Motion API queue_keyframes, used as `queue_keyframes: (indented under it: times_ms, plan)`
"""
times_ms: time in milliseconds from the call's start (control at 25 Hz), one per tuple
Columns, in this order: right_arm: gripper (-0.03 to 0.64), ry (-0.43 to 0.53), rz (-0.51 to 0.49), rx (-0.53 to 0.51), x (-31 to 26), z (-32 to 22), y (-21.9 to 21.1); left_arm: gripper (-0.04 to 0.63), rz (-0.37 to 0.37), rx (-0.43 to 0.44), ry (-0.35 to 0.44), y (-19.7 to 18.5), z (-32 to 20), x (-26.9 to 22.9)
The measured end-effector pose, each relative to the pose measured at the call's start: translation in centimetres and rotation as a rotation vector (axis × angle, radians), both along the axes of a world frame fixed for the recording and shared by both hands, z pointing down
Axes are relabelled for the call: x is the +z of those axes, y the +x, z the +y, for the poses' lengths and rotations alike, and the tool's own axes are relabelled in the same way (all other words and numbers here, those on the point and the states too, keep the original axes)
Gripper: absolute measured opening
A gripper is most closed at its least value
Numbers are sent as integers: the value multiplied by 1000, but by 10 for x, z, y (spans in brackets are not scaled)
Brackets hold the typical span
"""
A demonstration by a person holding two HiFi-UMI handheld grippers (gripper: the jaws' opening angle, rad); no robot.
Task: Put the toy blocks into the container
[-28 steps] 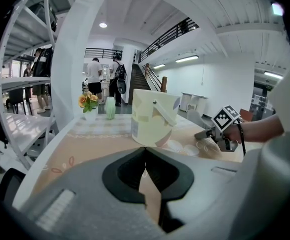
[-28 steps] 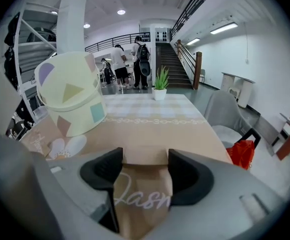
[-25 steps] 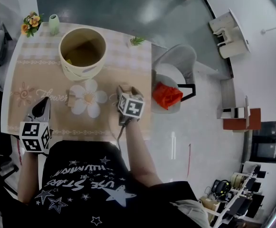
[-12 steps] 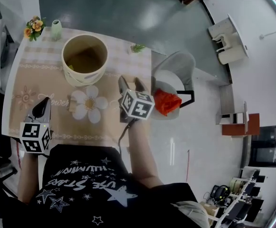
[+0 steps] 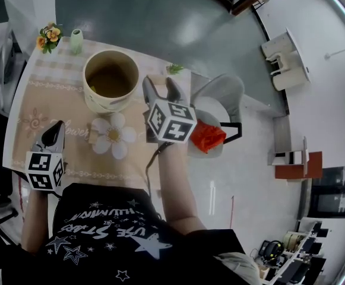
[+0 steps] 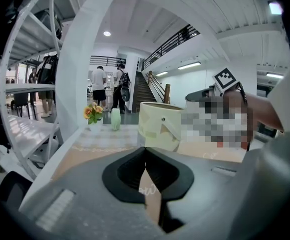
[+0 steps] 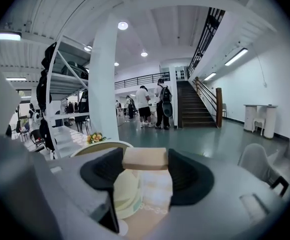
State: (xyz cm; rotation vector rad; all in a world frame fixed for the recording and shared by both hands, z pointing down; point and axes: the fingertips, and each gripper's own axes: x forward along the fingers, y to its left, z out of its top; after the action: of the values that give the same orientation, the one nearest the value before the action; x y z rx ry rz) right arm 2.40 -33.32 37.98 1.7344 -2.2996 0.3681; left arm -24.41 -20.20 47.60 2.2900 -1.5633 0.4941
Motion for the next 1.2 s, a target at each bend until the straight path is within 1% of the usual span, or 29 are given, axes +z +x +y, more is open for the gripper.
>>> queue_keyframes:
  times_ms: [160,280,560,760,920,960,1200]
  plan:
    - [290,32,17,-72,-15,-12,-31,11,1,-19,14,-8,-2,-6]
    - [290,38,36,-136,-19,-20,-58,11,-2,-32,16,-14,-1,-8]
    - [290,-14,77,-248,-5,-31,-108,11,7,-72,3,-30,5,-1]
    - [290,-35,95,-259,3,-36,-121,11,11,-96,-8,-42,9,5]
    - [291,-11,105,-260,0,-37,-123,11,23,-107,-22,-45,12,11]
    - [314,-5,100,-261,-2,-37,-123,11,26,-109,-24,-45,12,12]
    - [314,-6,99,-275,-5,-27,-120,11,29,-113,-32,-46,15,15]
